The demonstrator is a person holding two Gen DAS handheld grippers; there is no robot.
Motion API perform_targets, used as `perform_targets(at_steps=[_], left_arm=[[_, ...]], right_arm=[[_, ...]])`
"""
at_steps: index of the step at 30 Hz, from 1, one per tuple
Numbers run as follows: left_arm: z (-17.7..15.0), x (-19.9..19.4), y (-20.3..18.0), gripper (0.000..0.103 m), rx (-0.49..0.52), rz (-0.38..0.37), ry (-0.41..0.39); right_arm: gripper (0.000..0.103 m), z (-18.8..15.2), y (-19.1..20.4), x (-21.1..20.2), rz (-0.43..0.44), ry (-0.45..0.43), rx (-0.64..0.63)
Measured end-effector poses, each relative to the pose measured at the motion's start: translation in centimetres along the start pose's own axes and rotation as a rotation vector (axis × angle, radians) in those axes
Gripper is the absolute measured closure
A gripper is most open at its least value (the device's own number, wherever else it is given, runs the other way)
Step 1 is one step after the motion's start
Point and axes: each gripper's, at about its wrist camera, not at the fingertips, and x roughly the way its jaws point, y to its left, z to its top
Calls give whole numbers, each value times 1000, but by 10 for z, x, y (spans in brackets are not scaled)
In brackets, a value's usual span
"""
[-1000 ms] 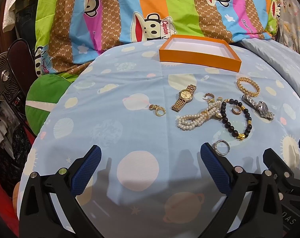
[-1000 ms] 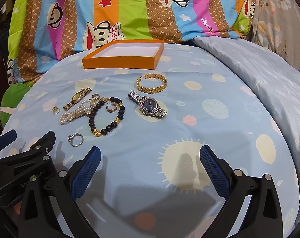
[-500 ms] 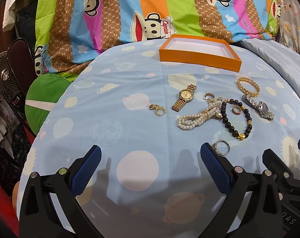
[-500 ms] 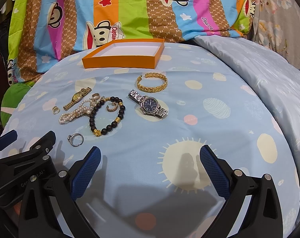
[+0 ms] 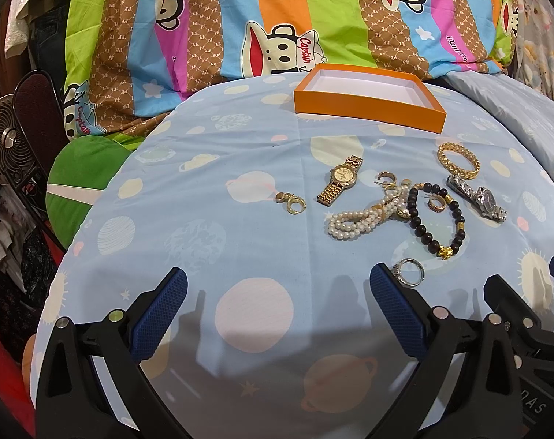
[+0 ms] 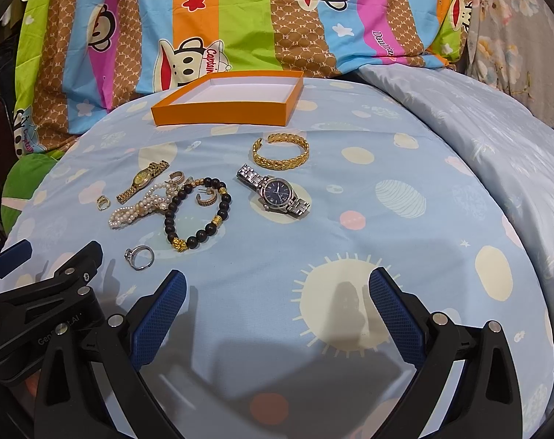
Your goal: Organize jewelry
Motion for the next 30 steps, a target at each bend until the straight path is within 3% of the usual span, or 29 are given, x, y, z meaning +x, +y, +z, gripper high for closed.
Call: perform_targets(at_steps=[26,30], left_arm=[[0,0,0,6,-2,-3,2],[1,0,7,5,-34,-53,6]], right_arm=[[5,1,0,1,1,3,2],[5,1,-3,2,21,2,21]])
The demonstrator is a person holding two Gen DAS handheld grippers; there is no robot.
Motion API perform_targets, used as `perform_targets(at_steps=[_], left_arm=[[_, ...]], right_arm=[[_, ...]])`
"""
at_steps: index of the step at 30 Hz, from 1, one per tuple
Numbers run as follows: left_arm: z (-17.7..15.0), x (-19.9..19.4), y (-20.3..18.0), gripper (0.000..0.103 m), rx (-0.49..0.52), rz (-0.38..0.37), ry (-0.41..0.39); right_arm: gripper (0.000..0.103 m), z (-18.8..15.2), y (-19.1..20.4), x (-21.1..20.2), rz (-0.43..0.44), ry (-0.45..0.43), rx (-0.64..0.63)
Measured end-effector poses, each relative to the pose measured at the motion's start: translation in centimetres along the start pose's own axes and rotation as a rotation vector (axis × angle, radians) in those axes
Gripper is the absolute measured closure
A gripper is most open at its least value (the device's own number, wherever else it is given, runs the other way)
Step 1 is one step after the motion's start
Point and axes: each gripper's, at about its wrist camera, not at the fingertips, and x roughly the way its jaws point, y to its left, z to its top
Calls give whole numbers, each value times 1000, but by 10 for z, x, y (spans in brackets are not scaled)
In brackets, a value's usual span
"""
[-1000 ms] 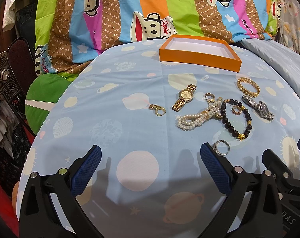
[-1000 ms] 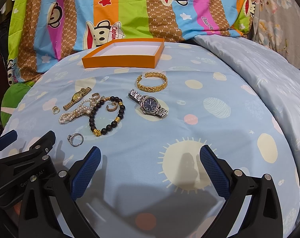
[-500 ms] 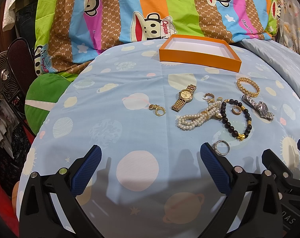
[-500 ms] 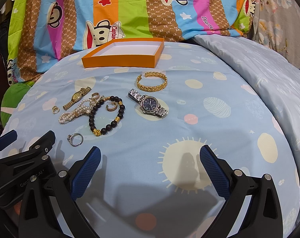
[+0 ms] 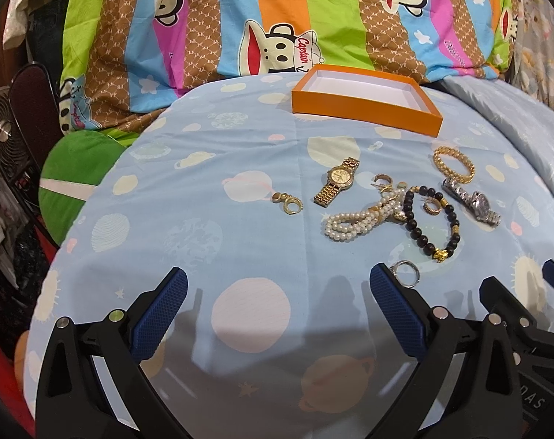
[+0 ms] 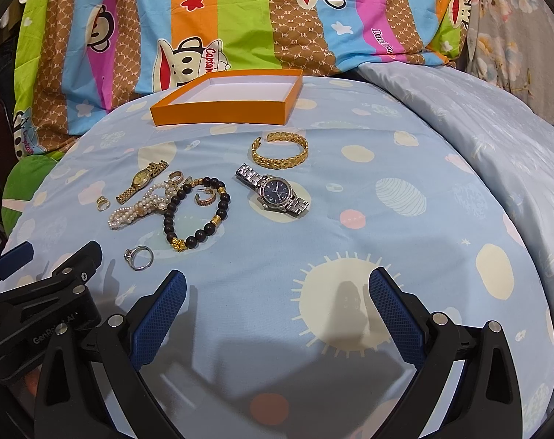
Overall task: Organize jewelry
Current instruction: 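Grasp the gold watch with the left tool while the right tool grasps the silver watch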
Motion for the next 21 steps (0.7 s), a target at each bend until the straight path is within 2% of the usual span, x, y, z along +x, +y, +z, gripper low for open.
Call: perform_targets(at_steps=[3,6,10,13,18,21], left_arm=[[8,-1,15,5,-64,-61,11],[33,-1,32,5,-110,-97,2],[82,10,42,5,-104,-73,-54],[129,35,38,5,-58,-19,-67],[198,100,26,6,-51,-49,-11],[217,141,14,8,-49,-51,33]], right_arm=[[5,6,-6,-1,18,1,12],[5,35,-18,-5,22,-38,30],[5,90,-26,4,21,-81,39],[5,135,-28,28,8,-90,47],[5,191,-38,88,20,-24,102],[8,207,-41,123,1,22,116]])
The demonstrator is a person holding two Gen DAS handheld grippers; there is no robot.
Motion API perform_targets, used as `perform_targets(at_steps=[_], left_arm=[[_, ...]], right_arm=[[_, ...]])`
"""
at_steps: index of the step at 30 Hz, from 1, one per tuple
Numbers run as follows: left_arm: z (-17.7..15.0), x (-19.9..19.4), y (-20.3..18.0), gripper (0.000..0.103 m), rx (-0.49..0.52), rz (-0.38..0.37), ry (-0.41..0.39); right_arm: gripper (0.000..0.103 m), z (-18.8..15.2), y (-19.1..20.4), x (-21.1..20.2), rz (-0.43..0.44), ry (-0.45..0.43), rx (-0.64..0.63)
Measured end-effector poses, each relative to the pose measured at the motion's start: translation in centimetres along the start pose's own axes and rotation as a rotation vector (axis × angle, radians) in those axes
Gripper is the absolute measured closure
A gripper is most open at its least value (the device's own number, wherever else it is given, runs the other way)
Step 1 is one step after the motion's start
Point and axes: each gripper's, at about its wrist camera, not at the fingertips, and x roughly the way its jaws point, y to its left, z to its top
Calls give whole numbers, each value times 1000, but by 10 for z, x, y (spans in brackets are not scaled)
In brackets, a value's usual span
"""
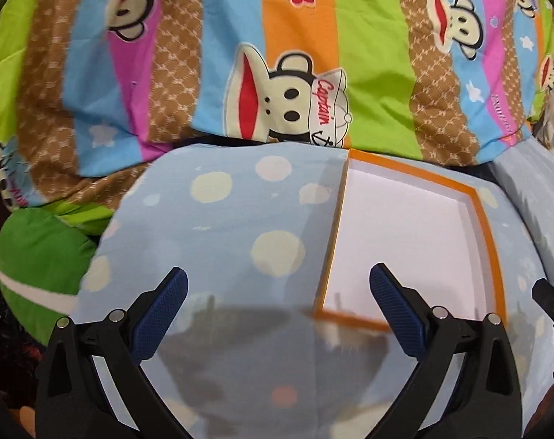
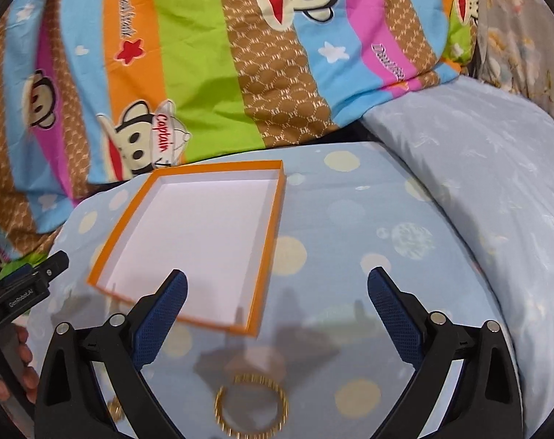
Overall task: Organize jewelry
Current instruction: 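Grasp the gold watch with the left tool while the right tool grasps the silver watch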
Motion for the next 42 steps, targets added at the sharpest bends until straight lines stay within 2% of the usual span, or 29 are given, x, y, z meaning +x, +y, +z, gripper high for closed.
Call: perform_targets(at_steps=[2,4,5,7,10,13,17,25,28,30,31,34,36,39,42], left_arm=[[4,26,-10,11,24,-2,49],[3,46,-16,27,50,0,106],[-1,52,-19,29,60,-6,138],[-11,55,-20,29,52,-20,161],[-27,46,-17,29,1,-63,158],[-44,34,-23,29,2,-78,156],[-58,24,-33,27,41,-33,128],[-59,19,-23,28,11,-10,123],[-58,-2,-16,28,-7,-25,84],[-59,-29,-12,27,-23,-44,34],[-63,-46,-9,23,-22,-47,6],[-81,-78,-3,17,-20,-42,-33],[-102,-90,-1,17,-4,-50,-22],[-134,-97,3,17,-3,-39,9],[-154,-99,4,17,0,-47,35]], right_arm=[[8,4,0,21,-13,33,-2],[11,4,0,35,-24,62,-10],[11,2,0,40,-29,71,-18],[12,-4,0,45,-36,83,-36],[12,-14,0,45,-28,91,-65],[12,-24,1,39,-46,80,-98],[12,-32,-2,29,-51,68,-116],[14,-45,3,13,-33,84,-119],[17,-46,-2,-15,-46,3,-96],[16,-50,-9,-39,-21,-35,-72],[16,-57,-13,-54,4,-48,-67],[15,-88,-16,-79,49,-37,-85],[17,-112,-15,-85,82,-1,-104],[35,-134,-7,-83,85,33,-146],[41,-144,3,-76,85,52,-190]])
